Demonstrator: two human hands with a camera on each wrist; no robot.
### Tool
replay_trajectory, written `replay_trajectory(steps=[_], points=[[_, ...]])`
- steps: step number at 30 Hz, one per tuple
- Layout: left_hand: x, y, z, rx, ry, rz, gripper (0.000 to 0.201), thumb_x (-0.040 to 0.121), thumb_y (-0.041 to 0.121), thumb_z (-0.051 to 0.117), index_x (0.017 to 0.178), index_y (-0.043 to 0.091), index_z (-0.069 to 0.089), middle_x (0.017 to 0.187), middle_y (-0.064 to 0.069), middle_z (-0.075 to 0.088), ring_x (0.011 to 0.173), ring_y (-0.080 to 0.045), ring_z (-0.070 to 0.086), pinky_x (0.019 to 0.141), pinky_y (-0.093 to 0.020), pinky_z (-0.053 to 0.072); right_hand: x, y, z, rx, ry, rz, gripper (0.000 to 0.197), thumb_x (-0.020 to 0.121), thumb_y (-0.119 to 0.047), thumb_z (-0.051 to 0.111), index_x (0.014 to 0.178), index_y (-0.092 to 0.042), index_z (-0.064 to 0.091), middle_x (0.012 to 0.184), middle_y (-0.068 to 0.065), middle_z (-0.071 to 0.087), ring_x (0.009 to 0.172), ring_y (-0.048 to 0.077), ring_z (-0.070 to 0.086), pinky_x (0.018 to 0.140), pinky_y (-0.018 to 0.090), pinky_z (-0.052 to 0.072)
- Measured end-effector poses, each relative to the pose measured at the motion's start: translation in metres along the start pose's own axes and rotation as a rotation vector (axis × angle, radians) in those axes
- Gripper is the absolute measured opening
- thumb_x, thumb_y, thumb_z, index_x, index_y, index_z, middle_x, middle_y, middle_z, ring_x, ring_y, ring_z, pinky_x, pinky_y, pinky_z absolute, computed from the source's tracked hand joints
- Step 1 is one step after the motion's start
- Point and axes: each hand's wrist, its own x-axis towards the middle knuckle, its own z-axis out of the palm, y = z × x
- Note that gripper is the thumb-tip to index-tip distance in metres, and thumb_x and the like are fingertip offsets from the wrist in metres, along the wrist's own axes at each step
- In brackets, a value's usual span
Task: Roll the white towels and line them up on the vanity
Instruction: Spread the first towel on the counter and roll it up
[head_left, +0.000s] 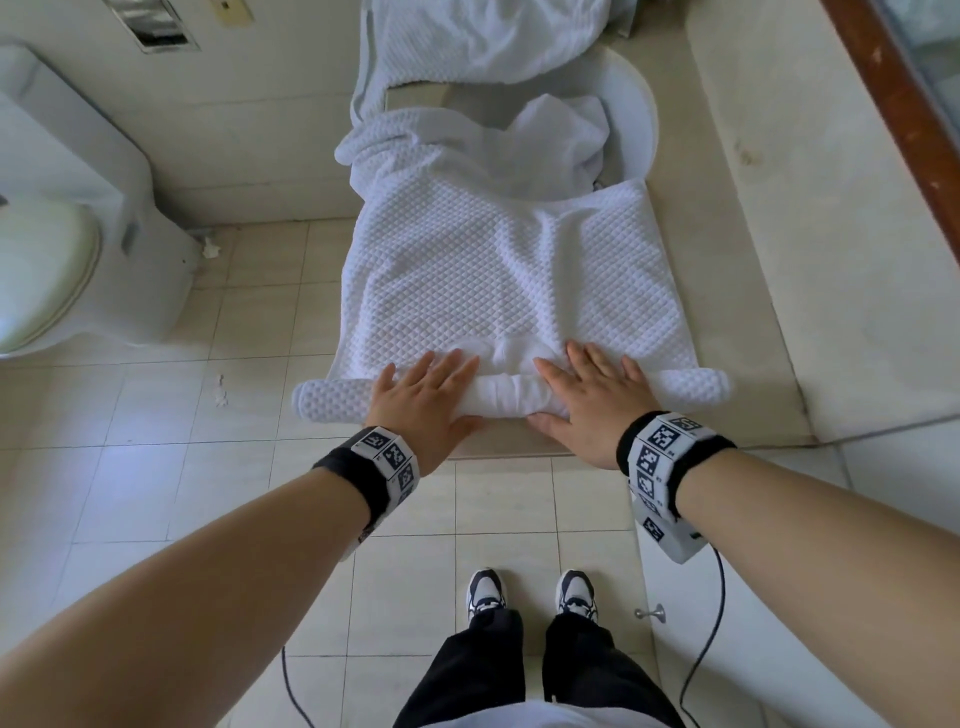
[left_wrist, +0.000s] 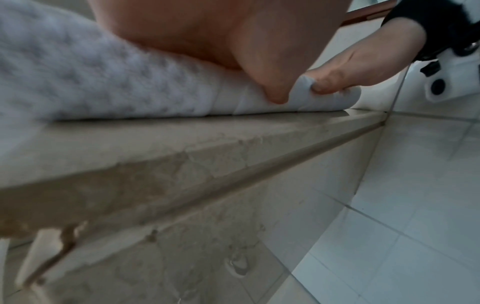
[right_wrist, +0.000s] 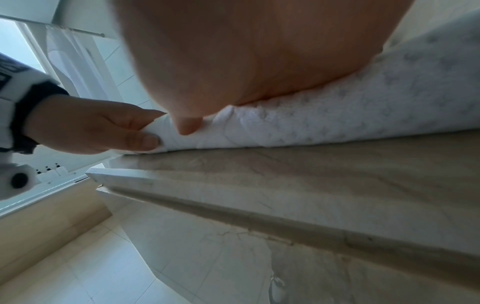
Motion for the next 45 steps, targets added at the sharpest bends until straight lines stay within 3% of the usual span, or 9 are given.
replay_trajectory(steps=[5,9,12,17,20,25,34,39,45], points=[[0.011,-0.004,-0.005,-0.008,-0.066,0.001,0.068,0.094,0.068,0.026,0.155,0.043,0.007,0.164,0.018,0.002,0.152,-0.013,0.002,0.121,-0.055,0.009,0.006,0.009,0.004,-0.02,0.069,-0.061,0.073,0.093,-0.074,0.011,0.154,-0.042,-0.013,0.165,0.0,-0.013,0.152,0.022,-0.009,0.121,0.053,-0.001],[0.018,-0.007,-0.008,-0.039,-0.119,-0.001,0.067,0.095,0.068,0.025,0.155,0.044,0.007,0.164,0.02,0.001,0.152,-0.012,-0.003,0.121,-0.056,0.005,-0.003,0.008,0.019,-0.058,0.387,-0.156,0.062,0.094,-0.056,0.04,0.152,-0.034,0.033,0.145,0.012,0.038,0.126,0.033,0.042,0.108,0.049,0.032],[0.024,-0.011,-0.011,-0.069,-0.165,0.008,0.065,0.095,0.068,0.024,0.154,0.046,0.006,0.164,0.021,-0.002,0.152,-0.012,-0.006,0.121,-0.057,0.002,-0.006,0.006,0.027,-0.02,0.522,-0.163,0.056,0.089,-0.048,0.055,0.143,-0.032,0.05,0.117,0.007,0.053,0.101,0.03,0.051,0.091,0.046,0.041],[0.018,-0.006,-0.009,-0.041,-0.085,-0.003,0.065,0.095,0.066,0.028,0.153,0.042,0.01,0.164,0.011,0.01,0.152,-0.02,0.007,0.12,-0.057,0.009,0.001,0.006,0.018,0.006,0.485,-0.159,0.053,0.091,-0.053,0.051,0.14,-0.035,0.053,0.103,0.0,0.055,0.093,0.023,0.051,0.084,0.042,0.044],[0.004,0.0,-0.002,-0.05,0.124,-0.008,0.065,0.094,0.06,0.039,0.152,0.033,0.029,0.144,0.003,0.041,0.134,-0.025,0.037,0.114,-0.047,0.026,0.009,0.01,0.008,-0.003,0.436,-0.172,0.053,0.09,-0.055,0.048,0.138,-0.034,0.054,0.096,-0.001,0.055,0.089,0.022,0.053,0.078,0.04,0.046],[-0.005,-0.006,0.009,-0.147,0.287,0.031,0.058,0.091,0.045,0.06,0.146,0.033,0.045,0.121,0.01,0.059,0.114,-0.023,0.051,0.104,-0.042,0.036,0.019,0.014,-0.006,0.004,0.331,-0.172,0.058,0.092,-0.06,0.035,0.143,-0.035,0.048,0.098,0.0,0.057,0.094,0.023,0.054,0.077,0.039,0.044],[0.004,-0.016,-0.011,-0.177,0.111,0.062,0.051,0.101,0.045,0.042,0.151,0.045,0.029,0.119,0.016,0.06,0.111,-0.017,0.05,0.102,-0.037,0.036,0.025,0.021,-0.012,0.178,0.087,-0.118,0.063,0.092,-0.072,0.032,0.148,-0.045,0.036,0.121,-0.003,0.056,0.114,0.019,0.05,0.095,0.036,0.042],[0.013,-0.02,-0.022,-0.181,-0.119,0.1,0.05,0.103,0.047,0.033,0.15,0.055,0.017,0.111,0.011,0.058,0.104,-0.017,0.05,0.098,-0.039,0.04,0.025,0.027,-0.012,0.356,-0.029,-0.087,0.066,0.085,-0.08,0.04,0.144,-0.05,0.04,0.149,-0.002,0.049,0.134,0.022,0.046,0.108,0.038,0.037],[0.026,-0.02,-0.028,-0.093,-0.188,0.091,0.048,0.103,0.051,0.022,0.149,0.057,0.009,0.107,0.009,0.048,0.103,-0.016,0.047,0.097,-0.04,0.038,0.022,0.028,-0.017,0.353,0.03,-0.131,0.064,0.089,-0.075,0.041,0.144,-0.043,0.043,0.139,-0.004,0.056,0.123,0.019,0.053,0.103,0.038,0.042]])
